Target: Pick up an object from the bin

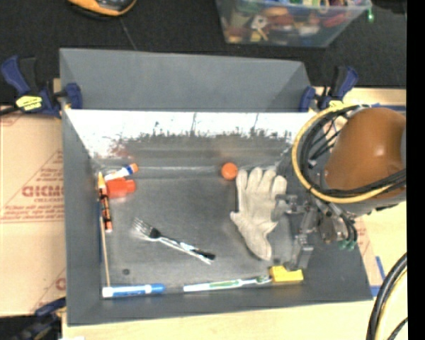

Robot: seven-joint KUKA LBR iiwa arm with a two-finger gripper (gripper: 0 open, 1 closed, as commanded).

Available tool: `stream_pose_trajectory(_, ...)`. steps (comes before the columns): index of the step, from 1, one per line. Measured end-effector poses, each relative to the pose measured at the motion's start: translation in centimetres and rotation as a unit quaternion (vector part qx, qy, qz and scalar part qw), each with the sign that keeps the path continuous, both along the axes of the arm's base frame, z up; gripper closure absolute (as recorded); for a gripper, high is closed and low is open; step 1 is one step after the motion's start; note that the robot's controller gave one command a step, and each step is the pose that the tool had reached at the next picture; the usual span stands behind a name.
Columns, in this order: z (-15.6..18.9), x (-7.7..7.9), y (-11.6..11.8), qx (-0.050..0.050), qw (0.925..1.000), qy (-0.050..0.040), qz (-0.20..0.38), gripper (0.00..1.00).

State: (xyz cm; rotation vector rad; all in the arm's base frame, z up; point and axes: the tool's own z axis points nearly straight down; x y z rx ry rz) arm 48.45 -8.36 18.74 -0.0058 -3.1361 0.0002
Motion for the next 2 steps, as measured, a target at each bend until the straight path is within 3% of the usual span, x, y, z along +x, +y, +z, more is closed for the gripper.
stream_pose_trajectory(1, 0.4, 0.2, 0.0, -0.001, 1.0, -0.0041, 0.003, 0.0)
stream_pose_trajectory(2, -10.8, 6.3, 1.6, -0.001, 0.9704, -0.0057, 0.242, 0.0)
